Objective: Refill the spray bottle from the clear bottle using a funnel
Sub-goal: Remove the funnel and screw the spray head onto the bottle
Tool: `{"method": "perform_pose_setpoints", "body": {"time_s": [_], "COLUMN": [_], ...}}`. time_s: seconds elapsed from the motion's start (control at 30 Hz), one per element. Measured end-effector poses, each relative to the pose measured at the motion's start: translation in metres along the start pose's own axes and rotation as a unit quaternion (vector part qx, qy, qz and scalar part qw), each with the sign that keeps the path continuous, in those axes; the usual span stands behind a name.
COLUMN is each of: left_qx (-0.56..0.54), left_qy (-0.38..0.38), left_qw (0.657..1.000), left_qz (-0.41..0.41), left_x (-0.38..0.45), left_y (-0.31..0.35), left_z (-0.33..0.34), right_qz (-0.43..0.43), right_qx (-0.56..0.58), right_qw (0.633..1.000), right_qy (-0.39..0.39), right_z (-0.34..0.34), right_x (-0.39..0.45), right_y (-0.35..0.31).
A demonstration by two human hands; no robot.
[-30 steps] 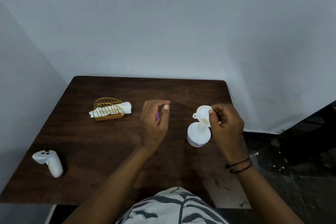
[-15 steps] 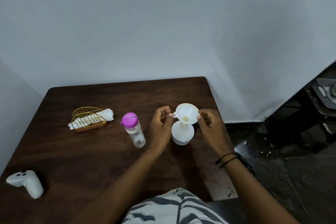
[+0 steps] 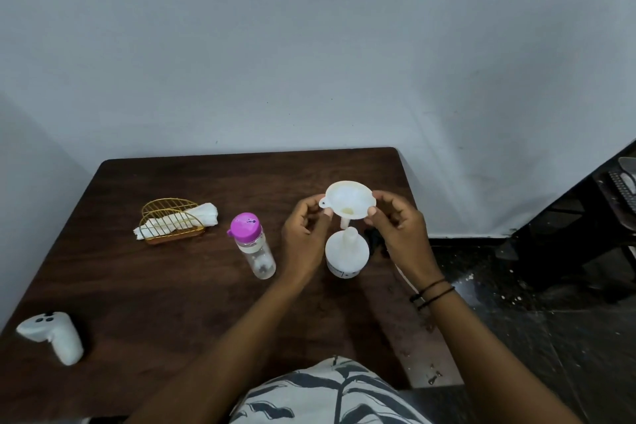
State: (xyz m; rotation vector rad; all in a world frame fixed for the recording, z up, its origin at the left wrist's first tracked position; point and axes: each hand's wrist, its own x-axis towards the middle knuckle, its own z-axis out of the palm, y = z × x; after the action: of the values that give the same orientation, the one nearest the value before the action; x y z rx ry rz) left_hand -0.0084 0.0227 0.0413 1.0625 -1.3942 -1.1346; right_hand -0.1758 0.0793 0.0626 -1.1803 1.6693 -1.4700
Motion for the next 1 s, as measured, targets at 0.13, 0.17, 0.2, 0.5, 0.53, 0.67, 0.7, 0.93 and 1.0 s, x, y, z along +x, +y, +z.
{"method": "perform_pose_setpoints", "body": {"time_s": [0.13,0.17,0.2,0.5,0.53,0.67,0.7,0.93,1.0], "left_qx": [-0.02,-0.023,-0.024,-0.073,-0.073,-0.047,-0.033,0.022,0.023], "left_qy": [0.054,0.064,0.076,0.144,0.15,0.16,0.162,0.149,0.146], "left_qw": [0.998,0.998,0.997,0.966,0.96,0.943,0.938,0.919,0.916], "left_qz": [-0.005,-0.006,-0.011,-0.204,-0.223,-0.289,-0.304,-0.365,-0.373], "left_x": [0.012,0.015,0.017,0.036,0.037,0.044,0.045,0.047,0.048], "left_y": [0.007,0.007,0.007,-0.028,-0.033,-0.049,-0.052,-0.066,-0.069], "left_z": [0.002,0.002,0.002,0.003,0.003,0.005,0.005,0.004,0.003], "right_qz": [-0.014,-0.021,-0.026,0.022,0.026,0.053,0.057,0.116,0.133], "right_qx": [0.024,0.022,0.016,-0.071,-0.08,-0.113,-0.121,-0.127,-0.137], "right_qw": [0.999,0.999,0.999,0.989,0.986,0.975,0.971,0.949,0.939], "right_qy": [-0.02,-0.028,-0.037,-0.131,-0.142,-0.182,-0.196,-0.265,-0.286], "right_z": [0.008,0.01,0.013,0.045,0.049,0.061,0.064,0.078,0.08], "right_x": [0.018,0.022,0.028,0.077,0.08,0.094,0.096,0.106,0.111], "right_y": [-0.015,-0.017,-0.018,0.021,0.027,0.043,0.046,0.069,0.075]}}
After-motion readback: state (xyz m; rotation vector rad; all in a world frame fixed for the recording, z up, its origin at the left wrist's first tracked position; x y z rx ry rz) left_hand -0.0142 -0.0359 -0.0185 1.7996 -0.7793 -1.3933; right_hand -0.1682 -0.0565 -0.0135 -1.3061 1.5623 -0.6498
